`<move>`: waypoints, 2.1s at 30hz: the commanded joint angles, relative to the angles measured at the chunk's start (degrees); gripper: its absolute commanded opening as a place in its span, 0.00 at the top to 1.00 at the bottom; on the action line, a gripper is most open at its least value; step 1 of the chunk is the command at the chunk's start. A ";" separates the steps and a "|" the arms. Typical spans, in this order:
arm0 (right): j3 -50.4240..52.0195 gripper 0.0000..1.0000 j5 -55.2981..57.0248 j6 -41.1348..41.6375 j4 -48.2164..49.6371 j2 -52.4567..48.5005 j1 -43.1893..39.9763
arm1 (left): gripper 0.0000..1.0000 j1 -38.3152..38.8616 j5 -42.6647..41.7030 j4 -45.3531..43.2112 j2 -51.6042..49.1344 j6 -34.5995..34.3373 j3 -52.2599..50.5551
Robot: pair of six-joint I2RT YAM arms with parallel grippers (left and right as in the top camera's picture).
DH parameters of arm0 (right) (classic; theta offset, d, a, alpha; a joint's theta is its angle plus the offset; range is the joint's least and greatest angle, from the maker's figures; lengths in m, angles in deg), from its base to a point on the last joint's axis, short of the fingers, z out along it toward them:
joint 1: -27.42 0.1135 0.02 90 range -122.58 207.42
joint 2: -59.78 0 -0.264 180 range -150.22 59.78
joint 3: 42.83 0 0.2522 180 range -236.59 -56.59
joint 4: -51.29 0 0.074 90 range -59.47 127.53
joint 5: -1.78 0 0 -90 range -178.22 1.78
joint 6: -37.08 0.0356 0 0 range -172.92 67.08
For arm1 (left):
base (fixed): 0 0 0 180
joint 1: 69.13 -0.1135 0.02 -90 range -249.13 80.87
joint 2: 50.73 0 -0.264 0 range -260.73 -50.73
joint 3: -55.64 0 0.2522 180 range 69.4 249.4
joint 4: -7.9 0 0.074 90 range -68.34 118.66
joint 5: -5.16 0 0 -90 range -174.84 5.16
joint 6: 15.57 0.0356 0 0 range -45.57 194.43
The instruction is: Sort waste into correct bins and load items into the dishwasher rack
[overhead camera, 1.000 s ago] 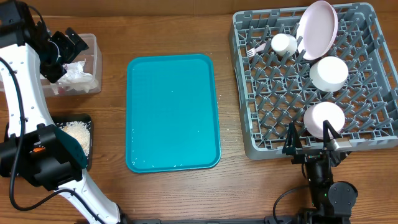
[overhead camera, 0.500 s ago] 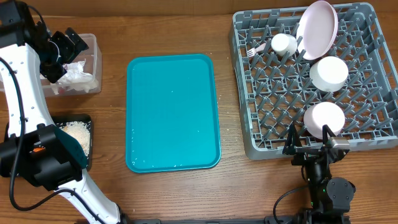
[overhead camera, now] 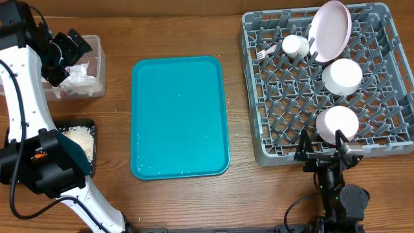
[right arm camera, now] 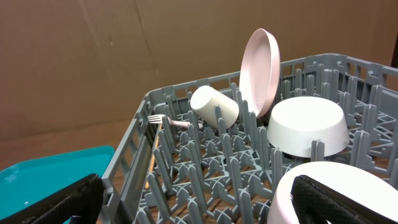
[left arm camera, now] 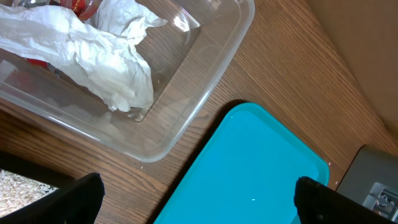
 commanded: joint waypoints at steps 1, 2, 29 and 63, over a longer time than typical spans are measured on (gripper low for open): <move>0.61 0.00 0.76 -0.24 0.24 0.57 -0.17 | 0.00 0.13 0.33 -0.15 1.60 -0.59 0.96; 0.59 0.00 0.76 -0.24 0.24 0.57 -0.17 | 0.00 0.13 0.33 -0.15 1.60 -0.61 0.96; 0.59 0.00 0.76 -0.24 0.24 0.57 -0.17 | 0.00 0.87 0.35 -0.15 2.45 -0.59 0.96; 0.59 0.00 0.76 -0.24 0.24 0.57 -0.17 | 0.00 14.71 6.75 -40.68 71.65 19.30 -78.36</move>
